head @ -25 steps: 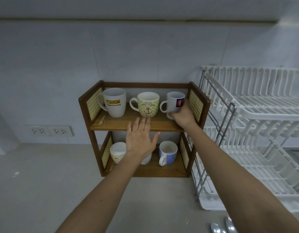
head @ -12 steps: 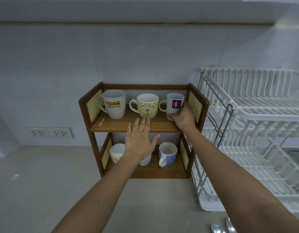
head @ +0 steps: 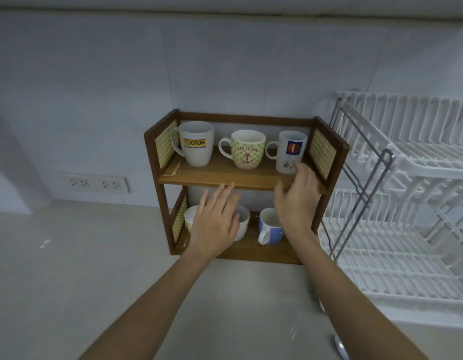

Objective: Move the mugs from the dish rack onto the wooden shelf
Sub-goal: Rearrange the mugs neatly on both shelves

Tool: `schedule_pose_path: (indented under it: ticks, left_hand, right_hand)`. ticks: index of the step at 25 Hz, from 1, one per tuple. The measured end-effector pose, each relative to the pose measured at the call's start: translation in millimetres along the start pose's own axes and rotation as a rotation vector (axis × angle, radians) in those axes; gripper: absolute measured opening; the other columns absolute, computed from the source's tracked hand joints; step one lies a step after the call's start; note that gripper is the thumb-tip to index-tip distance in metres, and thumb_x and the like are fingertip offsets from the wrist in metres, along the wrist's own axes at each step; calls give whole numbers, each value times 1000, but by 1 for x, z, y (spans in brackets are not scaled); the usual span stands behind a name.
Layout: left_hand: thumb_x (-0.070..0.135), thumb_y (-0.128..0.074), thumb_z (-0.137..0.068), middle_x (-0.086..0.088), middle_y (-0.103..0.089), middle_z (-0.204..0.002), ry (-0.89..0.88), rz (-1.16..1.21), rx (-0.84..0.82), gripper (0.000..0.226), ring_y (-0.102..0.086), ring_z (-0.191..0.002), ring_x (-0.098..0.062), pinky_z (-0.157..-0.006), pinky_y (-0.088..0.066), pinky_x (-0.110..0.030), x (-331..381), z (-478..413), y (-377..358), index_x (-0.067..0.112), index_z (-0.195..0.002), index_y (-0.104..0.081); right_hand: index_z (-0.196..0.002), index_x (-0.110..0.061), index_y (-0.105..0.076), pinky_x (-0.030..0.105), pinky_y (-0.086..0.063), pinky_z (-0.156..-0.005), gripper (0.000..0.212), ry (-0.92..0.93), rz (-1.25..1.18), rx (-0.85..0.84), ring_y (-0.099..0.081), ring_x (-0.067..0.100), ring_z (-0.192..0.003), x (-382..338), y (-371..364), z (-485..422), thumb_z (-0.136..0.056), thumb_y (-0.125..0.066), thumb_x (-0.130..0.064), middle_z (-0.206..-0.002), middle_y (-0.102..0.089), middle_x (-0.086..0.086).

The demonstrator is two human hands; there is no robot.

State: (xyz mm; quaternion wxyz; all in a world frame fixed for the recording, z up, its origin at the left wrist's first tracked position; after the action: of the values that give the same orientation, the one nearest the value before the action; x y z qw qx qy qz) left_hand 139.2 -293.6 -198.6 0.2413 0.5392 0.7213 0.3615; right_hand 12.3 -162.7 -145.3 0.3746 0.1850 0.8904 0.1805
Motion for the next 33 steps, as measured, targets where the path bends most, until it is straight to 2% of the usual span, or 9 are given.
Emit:
schedule_pose_path:
  ticks: [2, 4, 7, 8, 12, 17, 22, 27, 33]
  left_hand:
    - [18, -57, -86, -8, -54, -136, 21, 70, 26, 43, -49, -128, -25, -111, -32, -44, -14, 31, -4, 13, -128, -55]
    - [6, -60, -82, -9, -60, -125, 184, 183, -3, 43, -57, -115, -27, -98, -47, -41, -43, 61, -25, 10, -124, -58]
    - [2, -55, -84, -7, -55, -127, 487, 374, -35, 45, -55, -113, -27, -86, -47, -35, -79, 96, -64, 11, -128, -52]
    - [1, -53, -85, -7, -51, -133, 547, 432, -21, 47, -51, -119, -26, -89, -45, -33, -86, 102, -74, 11, -131, -48]
    - [0, -54, -85, -9, -33, -149, 722, 589, -24, 62, -37, -135, -26, -103, -35, -30, -103, 109, -116, 6, -142, -33]
    - [10, -60, -88, -14, -30, -152, 841, 697, 5, 70, -28, -141, -25, -115, -25, -30, -125, 105, -152, 2, -147, -22]
    - [15, -65, -87, -10, -34, -152, 811, 698, 46, 73, -30, -141, -22, -113, -24, -26, -144, 101, -167, 5, -147, -24]
    - [23, -69, -85, -8, -35, -151, 803, 697, 23, 83, -31, -139, -22, -113, -27, -31, -156, 95, -181, 9, -149, -19]
    - [23, -72, -81, -8, -35, -151, 792, 656, -2, 88, -32, -138, -24, -113, -29, -35, -166, 90, -192, 10, -149, -17]
  right_hand:
    - [-127, -11, -51, 35, -37, -104, 47, 105, -25, 17, -47, 22, -124, -9, 4, 47, -82, -63, -14, -130, -54, 8]
    - [-122, -8, -56, 29, -42, -100, 43, 135, -122, -158, -52, 21, -116, -8, -29, 91, -80, -63, -4, -122, -58, 8]
    - [-132, -9, -47, 2, -29, -93, 51, -77, -250, -478, -49, 17, -120, 19, -98, 142, -83, -59, 1, -128, -52, 3]
    - [-137, -8, -42, 3, -27, -95, 55, -143, -248, -518, -46, 17, -124, 28, -115, 151, -85, -59, -1, -133, -49, 4]
    - [-145, -4, -29, 32, -31, -110, 67, -336, -194, -626, -38, 27, -134, 61, -174, 164, -87, -61, -9, -145, -39, 14]
    - [-139, -4, -35, 38, -35, -110, 64, -435, -264, -547, -44, 28, -130, 88, -204, 152, -84, -65, -11, -140, -46, 14]
    - [-142, -11, -31, 22, -34, -100, 76, -474, -333, -483, -45, 22, -130, 102, -216, 143, -78, -72, -10, -141, -46, 7]
    - [-148, -14, -18, 35, -34, -112, 92, -556, -366, -455, -38, 24, -135, 108, -232, 138, -76, -75, -11, -148, -39, 6]
    - [-145, -14, -25, 34, -36, -109, 97, -567, -337, -358, -42, 23, -132, 112, -236, 137, -68, -83, -20, -144, -42, 6]
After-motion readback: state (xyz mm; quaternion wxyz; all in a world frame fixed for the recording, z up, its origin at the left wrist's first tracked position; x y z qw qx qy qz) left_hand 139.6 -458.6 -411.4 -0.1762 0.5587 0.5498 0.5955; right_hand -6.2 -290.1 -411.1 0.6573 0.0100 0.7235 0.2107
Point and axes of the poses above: each hand's wrist, its own z-axis away from the middle knuckle, its own y-axis out of the back of the hand, x = y × z, the point moved 10 cm from there along -z, towards the middle knuckle
